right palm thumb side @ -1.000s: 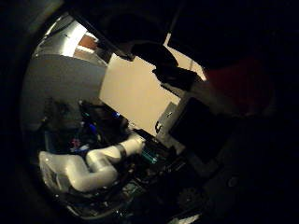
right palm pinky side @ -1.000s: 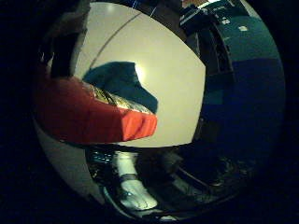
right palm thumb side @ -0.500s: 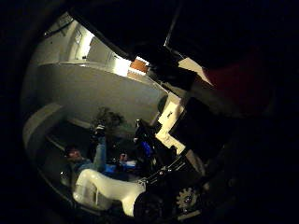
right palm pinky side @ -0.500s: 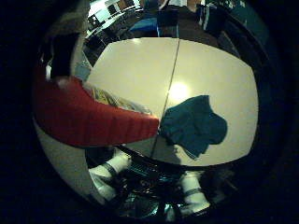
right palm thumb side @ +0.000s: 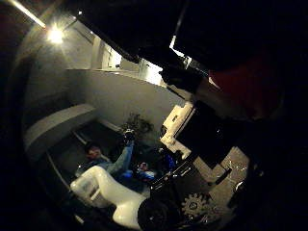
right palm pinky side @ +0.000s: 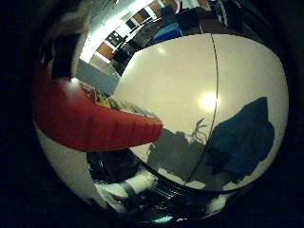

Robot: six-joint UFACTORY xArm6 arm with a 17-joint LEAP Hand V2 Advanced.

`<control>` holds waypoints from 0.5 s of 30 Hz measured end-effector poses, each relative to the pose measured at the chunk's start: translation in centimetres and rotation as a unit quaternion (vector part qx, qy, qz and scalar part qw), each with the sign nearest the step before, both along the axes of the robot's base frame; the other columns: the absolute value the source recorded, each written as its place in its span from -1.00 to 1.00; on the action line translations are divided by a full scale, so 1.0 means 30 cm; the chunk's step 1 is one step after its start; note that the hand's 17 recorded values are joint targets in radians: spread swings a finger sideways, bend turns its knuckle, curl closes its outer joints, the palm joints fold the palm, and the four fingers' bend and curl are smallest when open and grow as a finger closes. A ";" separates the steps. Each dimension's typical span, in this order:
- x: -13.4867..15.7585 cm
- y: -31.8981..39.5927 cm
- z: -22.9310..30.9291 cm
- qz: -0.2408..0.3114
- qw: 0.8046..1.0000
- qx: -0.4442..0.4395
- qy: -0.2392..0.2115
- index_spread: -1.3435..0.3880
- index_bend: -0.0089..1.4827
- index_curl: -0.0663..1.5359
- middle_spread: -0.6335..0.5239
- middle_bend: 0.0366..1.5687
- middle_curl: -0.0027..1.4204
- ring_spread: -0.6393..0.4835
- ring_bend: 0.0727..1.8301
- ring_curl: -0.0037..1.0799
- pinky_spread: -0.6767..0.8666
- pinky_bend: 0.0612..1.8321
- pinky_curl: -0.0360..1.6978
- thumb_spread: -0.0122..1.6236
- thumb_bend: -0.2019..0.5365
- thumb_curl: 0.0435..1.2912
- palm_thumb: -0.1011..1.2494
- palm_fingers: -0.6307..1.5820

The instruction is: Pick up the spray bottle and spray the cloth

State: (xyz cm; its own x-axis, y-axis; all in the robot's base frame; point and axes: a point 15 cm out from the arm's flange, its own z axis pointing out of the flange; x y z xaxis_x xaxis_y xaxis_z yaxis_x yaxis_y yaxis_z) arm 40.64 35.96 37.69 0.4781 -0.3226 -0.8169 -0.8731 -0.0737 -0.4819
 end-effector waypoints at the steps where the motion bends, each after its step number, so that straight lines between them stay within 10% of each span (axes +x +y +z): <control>1: 0.007 0.006 -0.015 0.002 1.000 0.002 -0.003 0.28 0.51 0.28 -0.15 0.74 0.20 -0.28 0.45 0.58 -0.38 0.18 0.42 0.39 -0.49 -0.35 0.74 0.57; 15: 0.070 0.039 -0.275 0.036 0.999 -0.019 -0.013 0.28 0.51 0.28 -0.15 0.76 0.18 -0.28 0.46 0.57 -0.37 0.17 0.43 0.38 -0.49 -0.32 0.73 0.57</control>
